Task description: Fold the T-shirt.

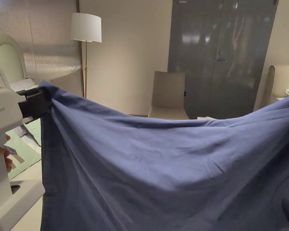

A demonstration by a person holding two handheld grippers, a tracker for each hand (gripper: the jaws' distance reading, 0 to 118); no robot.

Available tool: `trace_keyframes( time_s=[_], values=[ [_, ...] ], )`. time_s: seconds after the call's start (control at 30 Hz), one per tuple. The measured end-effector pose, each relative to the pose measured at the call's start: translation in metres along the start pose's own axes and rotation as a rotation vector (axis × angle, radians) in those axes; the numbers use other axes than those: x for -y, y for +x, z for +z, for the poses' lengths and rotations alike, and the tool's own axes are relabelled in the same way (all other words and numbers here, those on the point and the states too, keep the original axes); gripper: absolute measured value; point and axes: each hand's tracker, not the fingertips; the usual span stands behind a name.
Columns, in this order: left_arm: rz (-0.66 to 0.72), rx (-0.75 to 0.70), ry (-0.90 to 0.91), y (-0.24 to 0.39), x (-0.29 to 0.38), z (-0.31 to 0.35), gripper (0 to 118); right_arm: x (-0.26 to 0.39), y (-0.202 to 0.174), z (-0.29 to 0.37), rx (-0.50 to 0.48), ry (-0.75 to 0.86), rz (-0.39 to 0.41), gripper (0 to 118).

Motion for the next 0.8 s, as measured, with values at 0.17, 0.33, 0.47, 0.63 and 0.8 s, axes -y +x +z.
trace_keyframes(
  time_s=[0.17, 0.33, 0.47, 0.63, 0.8],
  values=[
    [0.0, -0.01, 0.011, -0.001, -0.038, -0.027, 7, -0.033, -0.007, -0.036, -0.004, 0.017, 0.002, 3],
    [-0.011, -0.027, 0.011, -0.004, -0.064, -0.059, 7, -0.049, -0.016, -0.084, 0.007, 0.032, 0.045, 3],
    [-0.011, -0.05, 0.018, -0.005, -0.082, -0.094, 7, -0.057, -0.021, -0.129, 0.004, 0.021, 0.039, 3],
    [-0.014, -0.069, 0.031, -0.003, -0.101, -0.149, 7, -0.063, -0.026, -0.188, 0.013, 0.041, 0.052, 3],
    [-0.037, -0.079, 0.052, -0.001, -0.117, -0.208, 7, -0.064, -0.032, -0.25, 0.026, 0.061, 0.061, 3]
  ],
)
